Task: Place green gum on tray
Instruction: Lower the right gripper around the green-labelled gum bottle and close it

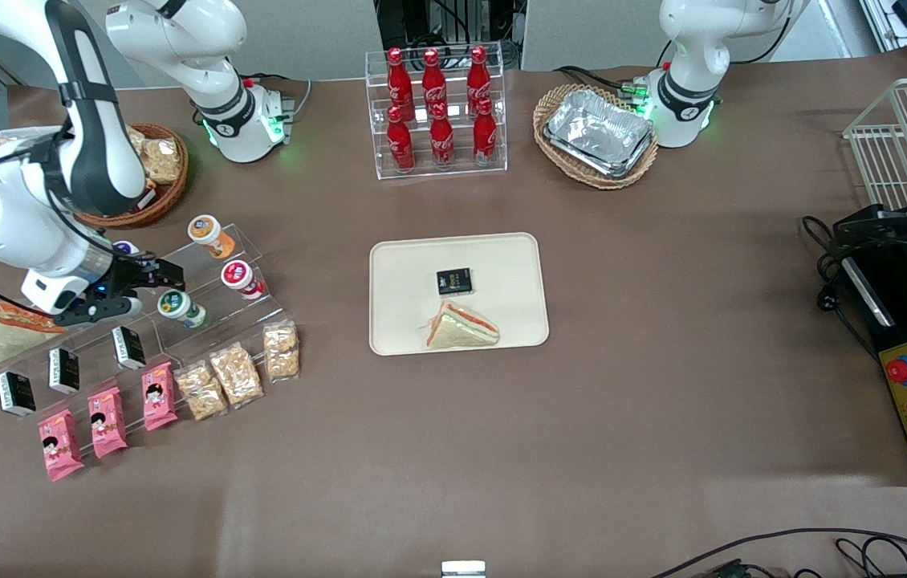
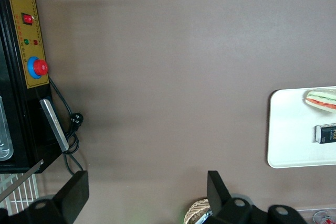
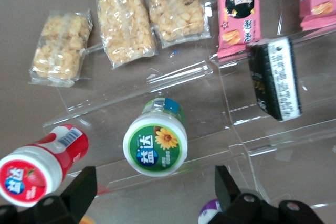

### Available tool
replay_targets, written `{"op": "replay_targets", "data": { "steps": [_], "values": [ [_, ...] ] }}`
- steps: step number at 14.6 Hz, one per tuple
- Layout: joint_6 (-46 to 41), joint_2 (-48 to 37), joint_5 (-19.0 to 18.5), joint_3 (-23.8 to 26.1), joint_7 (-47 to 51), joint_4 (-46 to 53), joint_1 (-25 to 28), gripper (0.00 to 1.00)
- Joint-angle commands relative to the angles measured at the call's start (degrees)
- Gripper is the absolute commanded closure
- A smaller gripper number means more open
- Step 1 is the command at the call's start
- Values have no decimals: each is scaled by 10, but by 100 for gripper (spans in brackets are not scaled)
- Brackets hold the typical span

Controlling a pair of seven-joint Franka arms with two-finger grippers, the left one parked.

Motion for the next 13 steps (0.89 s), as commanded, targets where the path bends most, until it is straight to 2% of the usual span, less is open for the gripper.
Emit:
{"op": "replay_targets", "data": {
  "steps": [1, 13],
  "values": [
    [35, 5, 12, 5, -8, -26, 2, 0],
    [92, 21, 11, 6, -2, -48, 10, 0]
  ]
}}
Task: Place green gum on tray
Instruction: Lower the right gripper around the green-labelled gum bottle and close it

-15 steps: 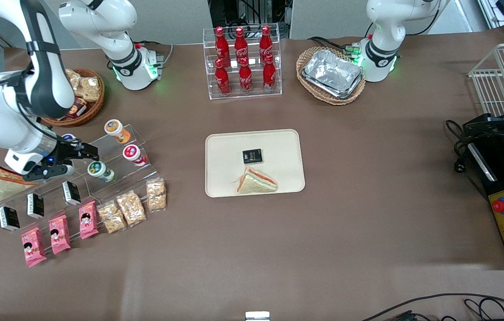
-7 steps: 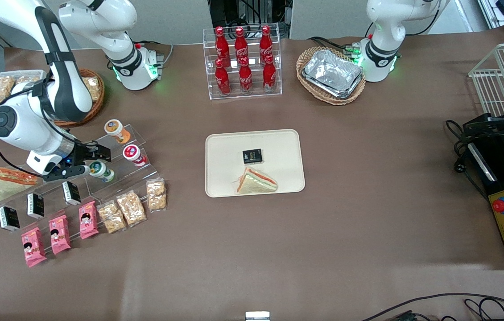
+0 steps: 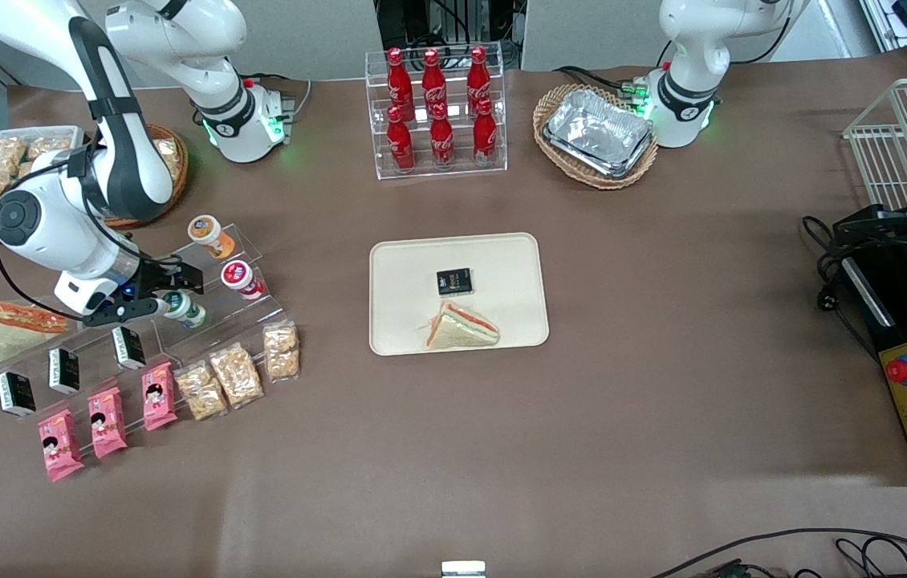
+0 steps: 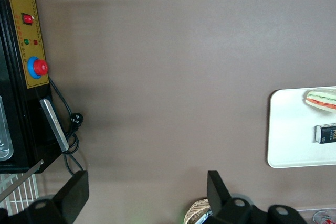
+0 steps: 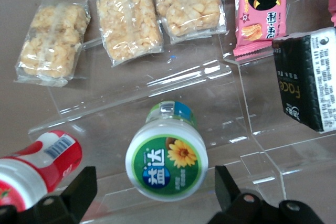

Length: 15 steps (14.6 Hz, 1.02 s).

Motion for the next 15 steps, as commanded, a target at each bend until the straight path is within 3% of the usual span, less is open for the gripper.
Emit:
{"op": "replay_targets", "data": {
  "steps": [1, 7, 11, 15],
  "values": [
    [28, 9, 10, -1, -3, -3, 3, 0],
    [48, 19, 6, -1, -3, -2, 7, 1],
    [49, 20, 6, -1, -3, -3, 7, 7],
    [49, 22, 5, -1, -4, -3, 7, 31]
  ]
}}
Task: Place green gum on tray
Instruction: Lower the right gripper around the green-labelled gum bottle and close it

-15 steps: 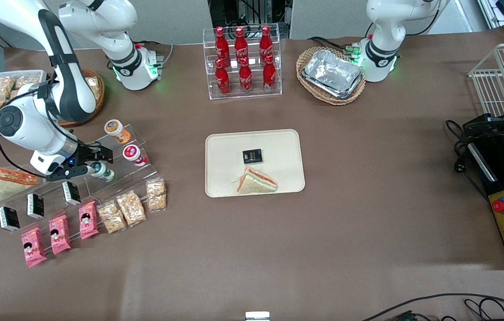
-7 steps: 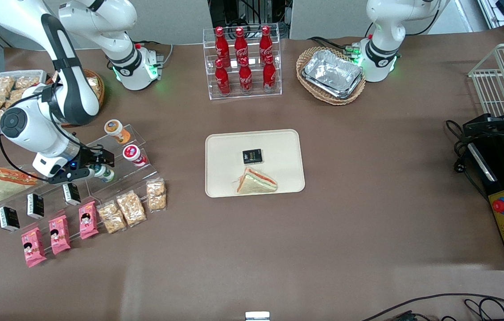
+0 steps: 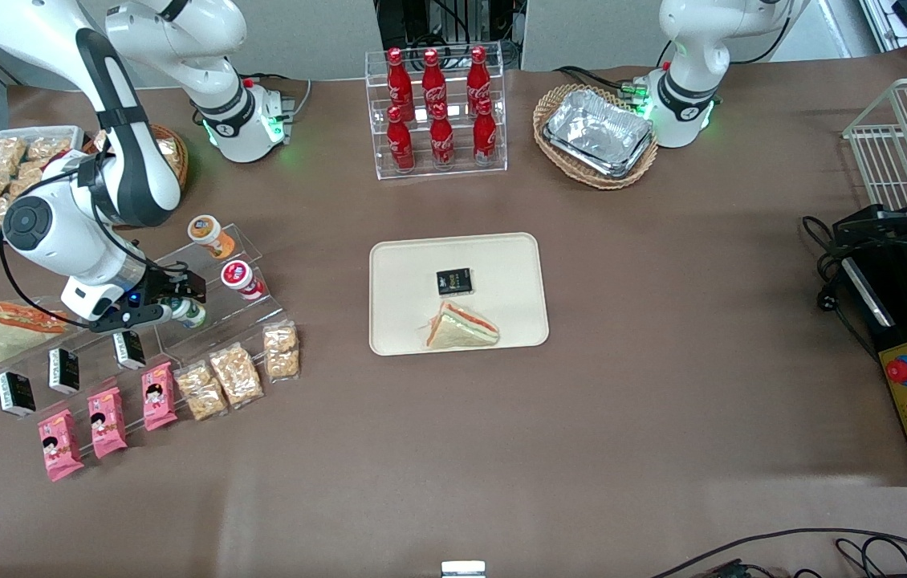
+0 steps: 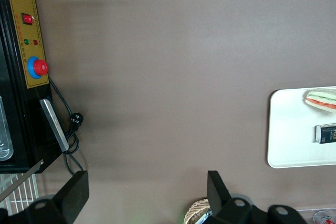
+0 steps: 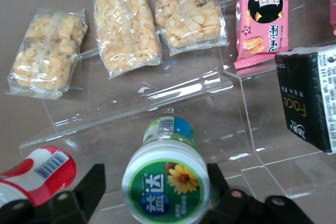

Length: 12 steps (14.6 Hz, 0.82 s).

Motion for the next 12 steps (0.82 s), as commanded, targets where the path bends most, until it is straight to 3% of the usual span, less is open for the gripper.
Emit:
{"op": "replay_targets", "data": {
  "steps": [1, 5, 9, 12],
  "values": [
    [16, 4, 5, -1, -7, -3, 2, 40],
    [16, 4, 5, -2, -11, -1, 1, 86],
    [-27, -36, 3, -3, -7, 20, 1, 94],
    [-168, -56, -8, -4, -6, 110, -2, 95]
  ]
}}
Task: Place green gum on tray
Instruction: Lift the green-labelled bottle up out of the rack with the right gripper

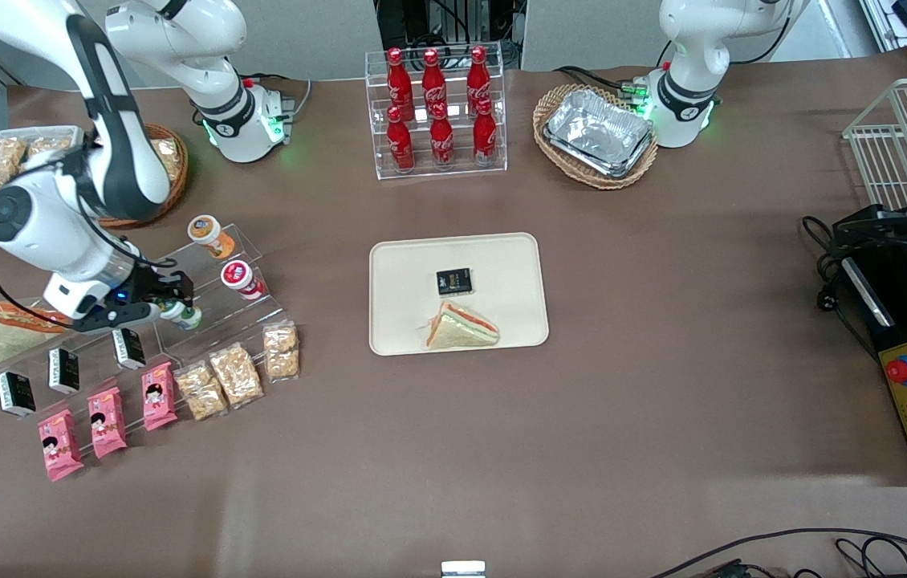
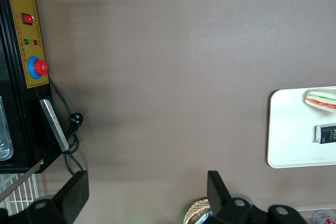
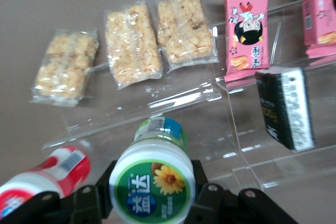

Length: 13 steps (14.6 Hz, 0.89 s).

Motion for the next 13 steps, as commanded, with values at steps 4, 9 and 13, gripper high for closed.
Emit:
{"op": "replay_targets", "data": {
  "steps": [4, 9, 13],
  "values": [
    [-285, -31, -27, -2, -1, 207, 1, 97],
    [-390, -33, -28, 29, 33, 308, 2, 99],
    [-417, -33, -27, 109, 157, 333, 2, 100]
  ]
}}
